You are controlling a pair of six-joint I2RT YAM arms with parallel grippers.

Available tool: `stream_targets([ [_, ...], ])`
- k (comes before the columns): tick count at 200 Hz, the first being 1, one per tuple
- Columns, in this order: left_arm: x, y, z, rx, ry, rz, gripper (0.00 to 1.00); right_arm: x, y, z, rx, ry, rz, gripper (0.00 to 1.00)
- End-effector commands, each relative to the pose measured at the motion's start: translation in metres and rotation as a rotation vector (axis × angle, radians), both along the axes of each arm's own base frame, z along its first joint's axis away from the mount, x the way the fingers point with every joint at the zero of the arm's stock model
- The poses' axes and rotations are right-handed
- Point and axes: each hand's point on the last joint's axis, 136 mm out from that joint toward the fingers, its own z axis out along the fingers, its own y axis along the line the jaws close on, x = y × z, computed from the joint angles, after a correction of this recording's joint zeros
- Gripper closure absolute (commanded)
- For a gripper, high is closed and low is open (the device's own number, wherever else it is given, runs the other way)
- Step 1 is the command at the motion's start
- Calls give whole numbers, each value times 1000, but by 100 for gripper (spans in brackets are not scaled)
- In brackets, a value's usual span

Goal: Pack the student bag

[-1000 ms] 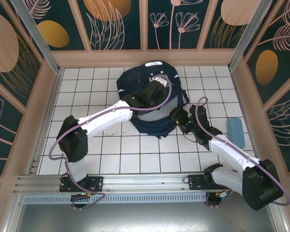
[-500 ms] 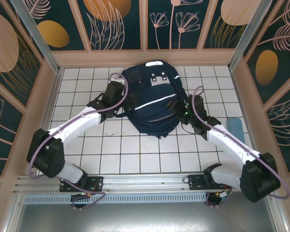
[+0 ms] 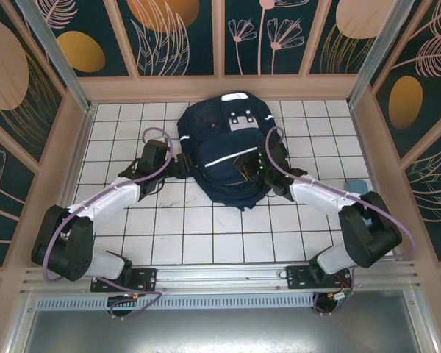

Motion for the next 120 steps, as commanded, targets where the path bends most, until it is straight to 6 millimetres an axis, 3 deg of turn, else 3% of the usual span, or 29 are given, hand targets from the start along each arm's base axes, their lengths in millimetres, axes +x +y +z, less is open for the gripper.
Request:
stream_targets([
  [1, 5, -10, 11, -18, -44, -73, 6, 11, 9, 10, 38, -21, -9, 63],
  [44, 1, -44, 4, -57, -23, -285, 17, 18, -14, 13, -39, -64, -60, 90],
  [87, 2, -68, 1, -92, -52, -392, 24, 38, -67, 31, -90, -125, -133, 92],
  [120, 1, -90, -5, -41, -100, -505, 28, 47, -79, 52, -42, -180, -121, 93],
])
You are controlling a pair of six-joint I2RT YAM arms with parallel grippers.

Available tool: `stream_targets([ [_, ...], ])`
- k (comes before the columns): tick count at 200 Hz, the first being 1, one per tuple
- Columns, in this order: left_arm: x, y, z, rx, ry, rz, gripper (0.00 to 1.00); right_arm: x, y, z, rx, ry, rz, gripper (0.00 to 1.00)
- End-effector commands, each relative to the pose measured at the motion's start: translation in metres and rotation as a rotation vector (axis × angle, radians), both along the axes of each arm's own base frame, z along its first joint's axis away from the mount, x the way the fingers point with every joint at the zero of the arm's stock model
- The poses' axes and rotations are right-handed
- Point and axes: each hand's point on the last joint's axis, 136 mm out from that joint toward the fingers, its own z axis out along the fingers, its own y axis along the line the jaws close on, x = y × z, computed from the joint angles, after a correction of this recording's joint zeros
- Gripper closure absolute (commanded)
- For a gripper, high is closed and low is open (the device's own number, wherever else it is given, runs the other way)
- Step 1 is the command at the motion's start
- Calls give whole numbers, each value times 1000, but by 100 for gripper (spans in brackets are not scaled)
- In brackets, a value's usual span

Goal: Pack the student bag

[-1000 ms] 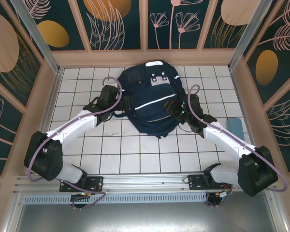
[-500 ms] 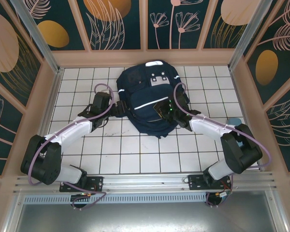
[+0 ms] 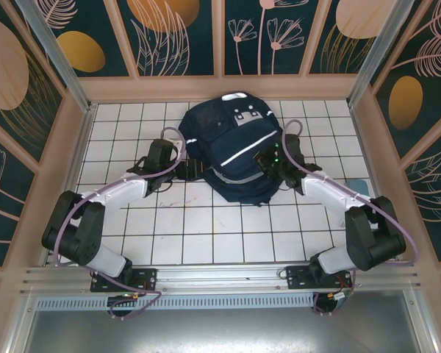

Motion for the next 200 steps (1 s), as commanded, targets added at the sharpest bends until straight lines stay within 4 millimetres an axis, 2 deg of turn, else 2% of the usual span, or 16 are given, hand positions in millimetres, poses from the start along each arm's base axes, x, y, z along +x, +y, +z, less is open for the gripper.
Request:
stream_targets([
  [1, 6, -28, 14, 0, -112, -133, 28, 16, -11, 40, 16, -132, 0, 93],
  [43, -8, -63, 9, 70, -235, -361, 40, 22, -8, 54, 61, -157, 30, 93],
  [65, -12, -71, 2, 101, -258, -438, 46, 22, -6, 55, 78, -158, 41, 93],
  [74, -10, -75, -1, 116, -252, -459, 52, 22, -5, 56, 83, -158, 44, 93],
  [87, -5, -75, -5, 141, -235, -465, 56, 22, -6, 56, 88, -159, 45, 93],
  [91, -3, -75, -16, 157, -210, -465, 57, 23, -5, 57, 89, -161, 45, 93],
  [108, -4, -72, -31, 191, -182, -472, 59, 22, -6, 58, 91, -163, 47, 93],
  [112, 3, -76, -22, 188, -205, -473, 59, 22, -6, 58, 92, -162, 47, 93],
  [159, -6, -77, -40, 236, -168, -572, 60, 25, -9, 62, 99, -168, 41, 93],
  [174, -3, -74, -44, 271, -165, -569, 65, 26, -9, 62, 99, -168, 39, 93],
  [184, 3, -69, -46, 306, -173, -546, 72, 26, -8, 63, 103, -169, 42, 93],
  [200, 8, -65, -42, 334, -211, -525, 76, 26, -9, 63, 104, -166, 40, 93],
])
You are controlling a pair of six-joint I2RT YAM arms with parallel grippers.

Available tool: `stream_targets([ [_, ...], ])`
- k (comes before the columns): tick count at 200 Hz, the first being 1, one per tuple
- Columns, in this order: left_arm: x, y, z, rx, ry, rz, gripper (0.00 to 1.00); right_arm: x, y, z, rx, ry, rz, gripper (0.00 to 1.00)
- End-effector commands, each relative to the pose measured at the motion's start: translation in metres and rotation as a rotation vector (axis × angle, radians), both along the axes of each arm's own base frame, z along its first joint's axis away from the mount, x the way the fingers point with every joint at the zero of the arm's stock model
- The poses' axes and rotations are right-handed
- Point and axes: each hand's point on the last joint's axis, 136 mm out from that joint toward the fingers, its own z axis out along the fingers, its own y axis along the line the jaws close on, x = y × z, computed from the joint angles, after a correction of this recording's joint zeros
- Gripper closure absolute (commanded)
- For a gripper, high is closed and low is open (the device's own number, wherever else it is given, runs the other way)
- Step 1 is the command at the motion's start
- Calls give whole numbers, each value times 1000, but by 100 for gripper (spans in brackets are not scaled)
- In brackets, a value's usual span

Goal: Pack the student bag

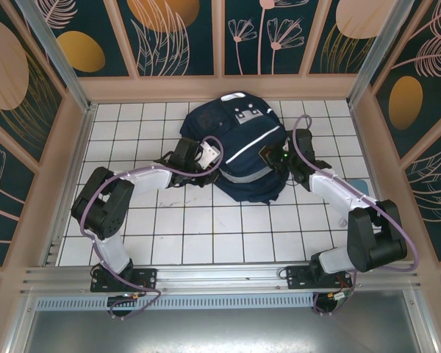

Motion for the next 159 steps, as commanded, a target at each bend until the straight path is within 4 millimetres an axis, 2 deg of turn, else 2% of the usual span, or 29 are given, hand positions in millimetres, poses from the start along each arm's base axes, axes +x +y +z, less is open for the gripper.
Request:
stream_targets([
  [1, 9, 6, -1, 58, -53, -2, 76, 19, -1, 45, 38, -141, -16, 93],
  [37, 16, -1, 5, 40, -86, -17, 76, 19, -1, 44, 37, -139, -18, 94],
  [65, 19, -5, -3, 47, -63, -28, 77, 19, -2, 46, 36, -141, -20, 94],
  [97, 11, -12, 5, -3, -59, -69, 78, 18, -2, 45, 30, -138, -19, 94],
  [127, 6, -12, 10, -14, -49, -78, 92, 19, -3, 45, 30, -139, -23, 94],
  [159, -5, -7, 25, -36, -29, -61, 100, 20, -3, 42, 28, -138, -25, 94],
])
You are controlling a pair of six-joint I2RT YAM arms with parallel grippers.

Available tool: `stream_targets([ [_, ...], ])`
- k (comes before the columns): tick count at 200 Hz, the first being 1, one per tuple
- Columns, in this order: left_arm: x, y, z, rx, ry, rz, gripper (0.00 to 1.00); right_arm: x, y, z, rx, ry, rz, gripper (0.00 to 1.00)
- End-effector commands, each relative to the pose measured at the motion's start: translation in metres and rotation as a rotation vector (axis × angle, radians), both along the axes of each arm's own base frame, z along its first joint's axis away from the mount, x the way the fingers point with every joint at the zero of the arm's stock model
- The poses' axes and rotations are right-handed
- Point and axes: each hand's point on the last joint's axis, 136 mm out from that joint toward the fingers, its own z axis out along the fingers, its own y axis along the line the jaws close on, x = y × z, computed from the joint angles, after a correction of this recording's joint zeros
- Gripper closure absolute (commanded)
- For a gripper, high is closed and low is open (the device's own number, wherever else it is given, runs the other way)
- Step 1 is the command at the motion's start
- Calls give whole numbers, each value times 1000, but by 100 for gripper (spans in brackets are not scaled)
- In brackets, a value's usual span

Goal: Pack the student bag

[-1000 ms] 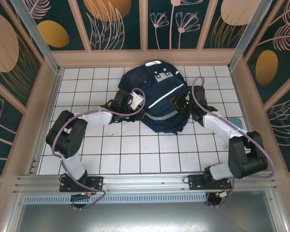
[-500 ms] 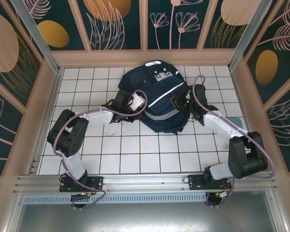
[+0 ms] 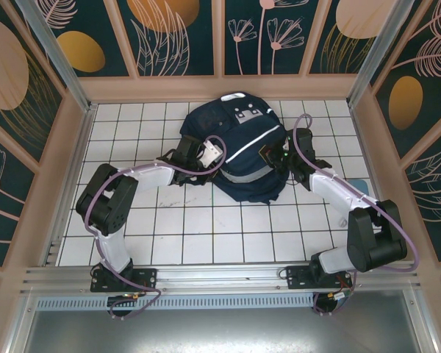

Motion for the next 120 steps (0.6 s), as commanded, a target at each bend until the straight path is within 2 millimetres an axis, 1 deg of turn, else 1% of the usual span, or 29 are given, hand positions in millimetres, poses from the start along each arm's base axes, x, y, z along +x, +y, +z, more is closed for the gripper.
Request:
stream_targets([
  [1, -12, 0, 25, -45, 3, -14, 100, 19, -3, 40, 24, -136, -24, 94],
  [14, -18, 0, 36, -68, 11, -12, 100, 19, 0, 39, 32, -146, -10, 94],
  [23, -23, -1, 34, -81, 39, -22, 100, 20, 3, 39, 38, -150, 2, 94],
  [25, -25, -2, 44, -95, 25, -26, 100, 20, 3, 39, 40, -152, 4, 94],
  [28, -27, -2, 47, -103, 25, -28, 100, 20, 5, 40, 43, -155, 9, 94],
  [45, -36, -3, 52, -128, 31, -32, 100, 23, 8, 39, 48, -160, 18, 94],
  [54, -35, -3, 59, -147, 14, -25, 100, 23, 9, 37, 48, -159, 21, 94],
  [56, -39, 0, 52, -138, 27, -20, 100, 24, 9, 37, 48, -159, 21, 94],
  [62, -40, 4, 48, -132, 26, -4, 100, 24, 9, 37, 48, -158, 20, 94],
  [75, -32, 13, 42, -99, 9, 68, 93, 25, 9, 37, 46, -159, 20, 94],
  [88, -26, 19, 32, -64, 24, 116, 80, 25, 9, 37, 42, -159, 20, 94],
  [95, -25, 18, 27, -58, 38, 117, 75, 25, 9, 37, 41, -159, 19, 94],
  [103, -23, 16, 22, -53, 47, 116, 68, 25, 8, 38, 41, -159, 18, 94],
  [111, -21, 13, 19, -51, 45, 101, 65, 25, 8, 37, 40, -158, 17, 94],
  [118, -18, 12, 22, -47, 15, 86, 62, 24, 8, 37, 40, -157, 19, 94],
  [120, -17, 12, 14, -33, 23, 85, 61, 24, 8, 37, 41, -157, 18, 94],
])
